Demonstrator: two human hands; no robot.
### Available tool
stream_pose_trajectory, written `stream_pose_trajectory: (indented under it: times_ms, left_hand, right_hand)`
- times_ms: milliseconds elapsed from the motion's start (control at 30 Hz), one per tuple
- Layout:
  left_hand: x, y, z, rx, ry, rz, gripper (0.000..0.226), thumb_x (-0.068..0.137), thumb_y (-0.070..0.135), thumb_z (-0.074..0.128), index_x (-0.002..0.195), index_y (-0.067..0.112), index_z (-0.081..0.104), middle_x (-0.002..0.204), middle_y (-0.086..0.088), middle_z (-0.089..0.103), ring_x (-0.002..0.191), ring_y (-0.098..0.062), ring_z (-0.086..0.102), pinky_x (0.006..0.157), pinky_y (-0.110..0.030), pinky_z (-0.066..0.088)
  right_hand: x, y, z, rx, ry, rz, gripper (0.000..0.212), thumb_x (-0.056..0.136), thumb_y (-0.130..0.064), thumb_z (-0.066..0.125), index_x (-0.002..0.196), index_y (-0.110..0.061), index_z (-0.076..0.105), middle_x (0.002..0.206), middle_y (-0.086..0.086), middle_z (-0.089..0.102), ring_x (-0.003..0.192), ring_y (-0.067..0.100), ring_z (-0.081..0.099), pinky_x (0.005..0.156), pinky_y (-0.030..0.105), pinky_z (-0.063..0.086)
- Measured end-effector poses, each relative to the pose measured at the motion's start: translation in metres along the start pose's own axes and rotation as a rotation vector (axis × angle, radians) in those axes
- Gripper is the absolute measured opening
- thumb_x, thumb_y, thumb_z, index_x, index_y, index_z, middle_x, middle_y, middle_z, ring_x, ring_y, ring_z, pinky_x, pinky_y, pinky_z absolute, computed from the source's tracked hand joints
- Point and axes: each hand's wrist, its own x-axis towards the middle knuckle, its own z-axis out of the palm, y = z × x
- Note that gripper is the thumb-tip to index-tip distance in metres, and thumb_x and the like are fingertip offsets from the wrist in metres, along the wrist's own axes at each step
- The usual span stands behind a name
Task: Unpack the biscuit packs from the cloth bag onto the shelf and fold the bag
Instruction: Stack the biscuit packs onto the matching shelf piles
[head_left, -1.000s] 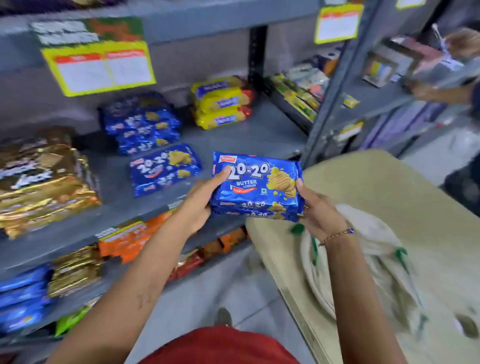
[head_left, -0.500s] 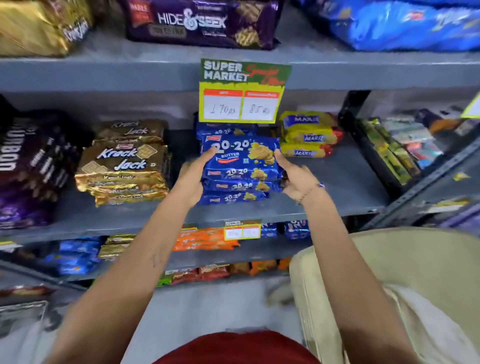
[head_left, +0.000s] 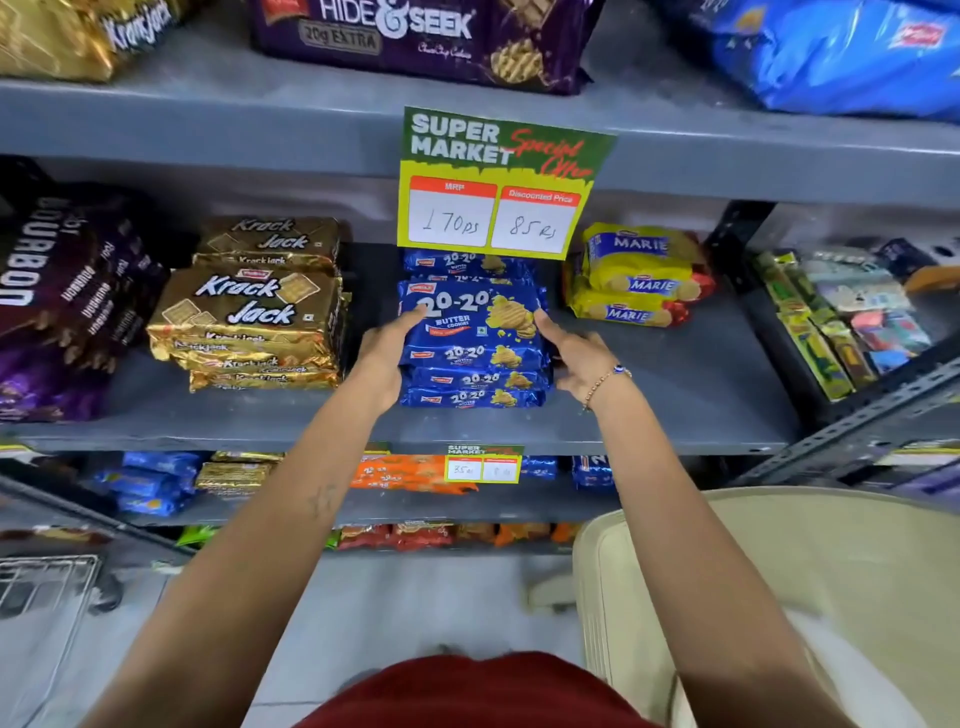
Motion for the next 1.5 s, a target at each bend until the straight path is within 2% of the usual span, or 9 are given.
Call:
stream_pose_trajectory:
  times_ms: [267,400,500,600,700,833,967,1333,1500]
  left_hand:
    - [-0.012,-0.001,-0.003,0.106,-0.008,0.085,0.053,0.082,0.042,0.068,0.122,0.01,0.054,0.121,-0.01,0.065,0.087,-0.018,0.067,0.068,-0.034,0.054]
    - [-0.042,-0.009,0.0,0.842,0.309,0.898,0.047,0.088,0.039,0.061,0.126,0.013,0.052,0.128,-0.006,0.055,0.116,-0.022,0.046,0.094,-0.035,0.037]
    - [-0.071,-0.042,0.027,0.819,0.075,1.164,0.017,0.092,0.024,0.058,0.101,0.012,0.065,0.104,-0.002,0.065,0.098,-0.013,0.047,0.086,-0.026,0.036]
    - [-0.084,-0.092,0.047,0.841,-0.229,1.037,0.011,0.093,0.016,0.056,0.088,0.012,0.064,0.093,0.0,0.066,0.091,-0.015,0.052,0.081,-0.013,0.035]
    - [-0.095,-0.136,0.06,0.859,-0.407,0.835,0.013,0.092,0.02,0.055,0.089,0.014,0.065,0.091,-0.003,0.069,0.084,-0.019,0.061,0.078,-0.03,0.047]
    - [-0.135,-0.185,0.093,0.905,-0.663,0.61,0.031,0.085,0.037,0.05,0.094,0.012,0.067,0.089,-0.008,0.073,0.081,-0.018,0.066,0.076,-0.03,0.048]
    - [-0.214,-0.25,0.127,1.038,-1.014,0.525,0.018,0.089,0.024,0.057,0.095,0.011,0.067,0.09,-0.009,0.073,0.084,-0.021,0.066,0.079,-0.032,0.051]
    - [-0.426,-0.453,0.134,1.388,-1.534,0.15,0.027,0.082,0.036,0.053,0.094,0.014,0.063,0.098,-0.016,0.07,0.088,-0.029,0.066,0.079,-0.034,0.049]
    - [-0.524,-0.543,0.094,1.54,-1.645,-0.045,0.021,0.092,0.021,0.053,0.105,0.009,0.064,0.094,-0.004,0.06,0.088,-0.017,0.056,0.081,-0.031,0.042]
  right_hand:
    - [-0.004,0.002,0.001,-0.051,0.013,0.01,0.051,0.073,-0.052,0.071,0.096,-0.015,0.045,0.119,0.016,0.063,0.109,0.034,0.062,0.094,0.054,0.05]
    - [-0.028,0.013,0.001,-0.165,0.209,-0.16,0.067,0.083,-0.054,0.058,0.128,-0.008,0.04,0.118,0.001,0.058,0.119,0.024,0.053,0.102,0.037,0.042]
    - [-0.054,0.043,0.001,-0.173,0.408,-0.417,0.039,0.091,-0.029,0.056,0.122,-0.006,0.049,0.097,-0.002,0.058,0.096,0.014,0.055,0.086,0.023,0.042]
    - [-0.077,0.084,-0.006,-0.313,0.475,-0.502,0.019,0.091,-0.013,0.056,0.106,-0.004,0.062,0.091,0.001,0.062,0.082,0.012,0.056,0.073,0.012,0.042]
    - [-0.105,0.13,-0.04,-0.373,0.566,-0.413,0.016,0.089,-0.005,0.055,0.1,-0.002,0.065,0.09,0.008,0.069,0.076,0.013,0.056,0.063,-0.001,0.037]
    - [-0.164,0.185,-0.097,-0.311,0.724,-0.27,0.015,0.089,-0.006,0.055,0.099,-0.007,0.066,0.092,0.013,0.072,0.078,0.022,0.064,0.062,0.004,0.038]
    - [-0.245,0.231,-0.151,-0.2,0.941,-0.205,0.014,0.088,-0.006,0.056,0.096,-0.006,0.067,0.087,0.004,0.07,0.077,0.013,0.061,0.063,0.002,0.039]
    - [-0.52,0.423,-0.256,0.135,1.395,0.119,0.015,0.074,-0.017,0.053,0.08,-0.026,0.063,0.077,0.005,0.068,0.075,0.021,0.064,0.074,0.03,0.052]
    - [-0.634,0.527,-0.29,0.198,1.52,0.349,0.021,0.078,-0.017,0.056,0.092,-0.008,0.068,0.092,0.019,0.071,0.089,0.034,0.066,0.083,0.045,0.053]
